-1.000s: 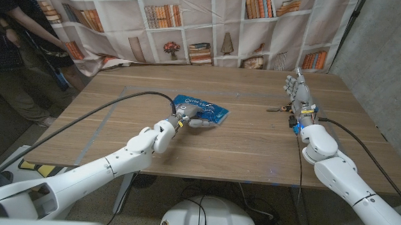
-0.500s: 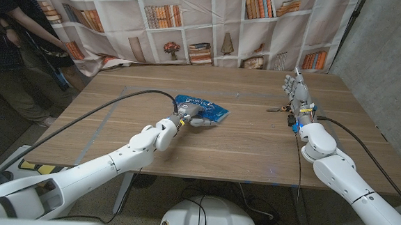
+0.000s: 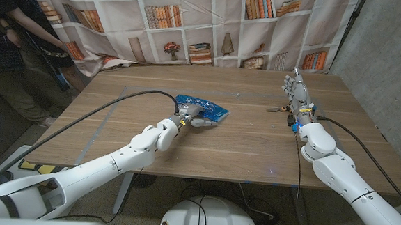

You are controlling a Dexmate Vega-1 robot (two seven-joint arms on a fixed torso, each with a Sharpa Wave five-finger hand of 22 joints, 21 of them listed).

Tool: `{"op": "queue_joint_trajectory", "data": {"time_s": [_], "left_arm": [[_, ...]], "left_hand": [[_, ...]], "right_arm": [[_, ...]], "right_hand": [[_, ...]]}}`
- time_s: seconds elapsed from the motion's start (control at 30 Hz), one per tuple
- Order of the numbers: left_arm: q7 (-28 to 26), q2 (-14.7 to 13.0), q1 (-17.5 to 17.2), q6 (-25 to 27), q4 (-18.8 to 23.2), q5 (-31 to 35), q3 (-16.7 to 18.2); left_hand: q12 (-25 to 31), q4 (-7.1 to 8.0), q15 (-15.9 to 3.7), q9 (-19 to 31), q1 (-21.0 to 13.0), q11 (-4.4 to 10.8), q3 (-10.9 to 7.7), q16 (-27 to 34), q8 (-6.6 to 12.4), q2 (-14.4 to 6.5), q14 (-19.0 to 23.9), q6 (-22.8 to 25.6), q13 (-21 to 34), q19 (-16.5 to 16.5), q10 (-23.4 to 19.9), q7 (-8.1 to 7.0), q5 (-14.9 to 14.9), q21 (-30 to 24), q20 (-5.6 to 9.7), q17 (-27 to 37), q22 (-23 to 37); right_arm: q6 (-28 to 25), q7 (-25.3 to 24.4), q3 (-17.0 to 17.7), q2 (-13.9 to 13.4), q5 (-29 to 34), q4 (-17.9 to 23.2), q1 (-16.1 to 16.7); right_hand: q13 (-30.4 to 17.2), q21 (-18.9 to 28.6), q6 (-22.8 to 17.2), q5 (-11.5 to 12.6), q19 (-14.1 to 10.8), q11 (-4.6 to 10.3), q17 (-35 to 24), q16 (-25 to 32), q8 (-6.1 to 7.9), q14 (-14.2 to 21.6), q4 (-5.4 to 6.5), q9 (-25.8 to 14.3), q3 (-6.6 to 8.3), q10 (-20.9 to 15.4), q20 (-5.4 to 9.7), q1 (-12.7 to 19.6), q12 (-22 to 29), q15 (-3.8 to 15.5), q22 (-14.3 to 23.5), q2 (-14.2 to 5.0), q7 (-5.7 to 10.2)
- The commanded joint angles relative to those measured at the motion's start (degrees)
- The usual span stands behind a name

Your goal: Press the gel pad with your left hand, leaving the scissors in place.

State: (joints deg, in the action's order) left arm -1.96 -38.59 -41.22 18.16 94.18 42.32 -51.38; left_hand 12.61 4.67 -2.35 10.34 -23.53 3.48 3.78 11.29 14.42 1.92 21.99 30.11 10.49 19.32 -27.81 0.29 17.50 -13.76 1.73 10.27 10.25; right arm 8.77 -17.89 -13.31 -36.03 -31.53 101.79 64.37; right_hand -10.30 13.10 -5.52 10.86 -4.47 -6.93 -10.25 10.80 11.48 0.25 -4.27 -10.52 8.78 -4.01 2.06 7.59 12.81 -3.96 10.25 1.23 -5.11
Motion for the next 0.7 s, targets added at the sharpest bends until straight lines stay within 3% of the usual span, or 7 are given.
{"op": "queue_joint_trajectory", "data": {"time_s": [0.03, 0.7], "left_arm": [[0.52, -0.37, 0.07, 0.34, 0.14, -0.25, -0.24], [-0.42, -1.87, -0.88, -1.3, 3.05, -2.64, 2.22]], "left_hand": [[0.3, 0.04, -1.94, 0.27, -0.31, 0.2, 0.36, 0.12, 0.27, -0.3, 0.6, 1.1, 0.38, 0.34, -0.87, -0.12, 0.27, 0.09, 0.19, 0.21, 0.22], [0.04, 0.1, -1.81, 0.29, -0.44, 0.22, 0.55, 0.09, -0.07, -0.45, 0.93, 1.27, 0.39, 0.53, -1.03, -0.05, 0.36, 0.22, 0.27, 0.22, 0.23]], "right_arm": [[-0.15, -0.43, -0.3, 0.07, 0.46, 0.3, -0.23], [0.63, -1.15, -0.34, 0.65, 1.03, 0.5, -0.02]], "right_hand": [[-0.24, -0.09, -0.14, 0.53, -0.68, -0.02, -0.14, 0.01, -0.08, 0.21, -0.22, -0.33, -0.17, -0.37, 1.44, 0.18, -0.04, -0.17, 0.32, -0.35, -0.3], [-0.25, -0.24, -0.18, 0.52, -0.79, -0.14, -0.15, -0.05, -0.1, 0.3, -0.31, -0.33, -0.25, -0.46, 1.43, 0.25, -0.13, -0.12, 0.32, -0.42, -0.18]]}}
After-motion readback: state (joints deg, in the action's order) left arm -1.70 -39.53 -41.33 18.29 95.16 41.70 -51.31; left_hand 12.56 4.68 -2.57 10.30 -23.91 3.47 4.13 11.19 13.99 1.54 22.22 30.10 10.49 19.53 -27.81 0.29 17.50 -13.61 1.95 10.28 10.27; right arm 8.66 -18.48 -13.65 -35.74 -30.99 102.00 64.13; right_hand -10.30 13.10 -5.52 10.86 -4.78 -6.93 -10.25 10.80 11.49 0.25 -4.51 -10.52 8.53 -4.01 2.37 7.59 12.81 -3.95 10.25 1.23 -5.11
